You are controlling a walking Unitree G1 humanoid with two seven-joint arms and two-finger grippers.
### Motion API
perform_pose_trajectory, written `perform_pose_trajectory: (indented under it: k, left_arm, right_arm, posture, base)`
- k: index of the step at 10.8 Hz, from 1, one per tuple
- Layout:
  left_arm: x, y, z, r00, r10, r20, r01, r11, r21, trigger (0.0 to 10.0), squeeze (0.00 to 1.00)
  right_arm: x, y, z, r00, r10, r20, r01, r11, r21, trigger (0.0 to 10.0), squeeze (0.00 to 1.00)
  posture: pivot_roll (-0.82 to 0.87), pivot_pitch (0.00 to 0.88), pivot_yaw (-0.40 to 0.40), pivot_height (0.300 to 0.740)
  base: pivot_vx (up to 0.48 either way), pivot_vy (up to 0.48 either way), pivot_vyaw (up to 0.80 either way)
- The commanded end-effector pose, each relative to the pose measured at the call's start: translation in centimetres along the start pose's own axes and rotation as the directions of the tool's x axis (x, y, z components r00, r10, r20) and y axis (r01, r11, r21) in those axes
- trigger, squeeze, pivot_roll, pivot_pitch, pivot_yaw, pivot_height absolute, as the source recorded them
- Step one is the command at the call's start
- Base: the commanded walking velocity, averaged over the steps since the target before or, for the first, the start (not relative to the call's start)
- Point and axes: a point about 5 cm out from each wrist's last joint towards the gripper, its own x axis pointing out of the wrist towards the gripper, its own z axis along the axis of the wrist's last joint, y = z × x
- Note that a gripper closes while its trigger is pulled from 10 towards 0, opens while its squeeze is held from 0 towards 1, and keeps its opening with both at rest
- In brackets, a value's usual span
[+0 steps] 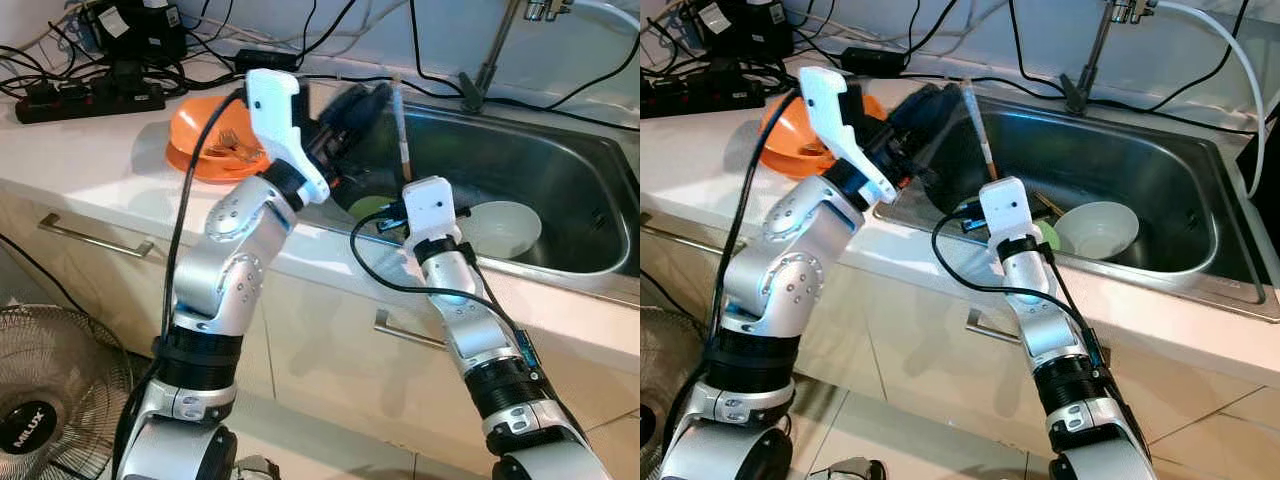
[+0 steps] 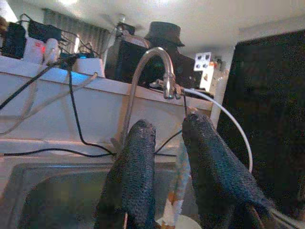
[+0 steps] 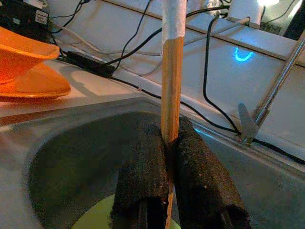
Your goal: Kitchen organization
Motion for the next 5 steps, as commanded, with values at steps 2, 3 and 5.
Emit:
perform_pose_trajectory:
  k: [2, 3, 5]
  left_arm:
    - [0.1, 0.3, 1.2, 0.998, 0.018, 0.055, -0.017, 1.000, -0.024, 10.0, 1.00]
    - [-0.2, 0.8, 1.5, 0.997, 0.048, 0.067, -0.046, 0.998, -0.032, 10.0, 1.00]
    - [-1.3, 2.7, -0.7, 0.983, 0.180, -0.038, -0.177, 0.982, 0.070, 10.0, 0.00]
  right_arm:
    - [0.3, -0.6, 0.0, 1.000, -0.023, -0.001, 0.023, 1.000, -0.002, 0.0, 0.00]
    - [0.4, -0.8, -0.1, 0.999, -0.040, -0.017, 0.041, 0.999, 0.021, 0.0, 0.00]
    - [1.0, -1.9, -0.5, 0.991, -0.097, -0.088, 0.102, 0.993, 0.060, 10.0, 0.00]
  posture:
    - [0.08, 0.013, -0.022, 0.740]
    - [0.08, 0.017, -0.023, 0.740]
    - [0.08, 0.022, -0.027, 0.740]
  base:
    - [0.000, 0.000, 0.00]
    - [0.000, 0.000, 0.00]
    - [0.000, 0.000, 0.00]
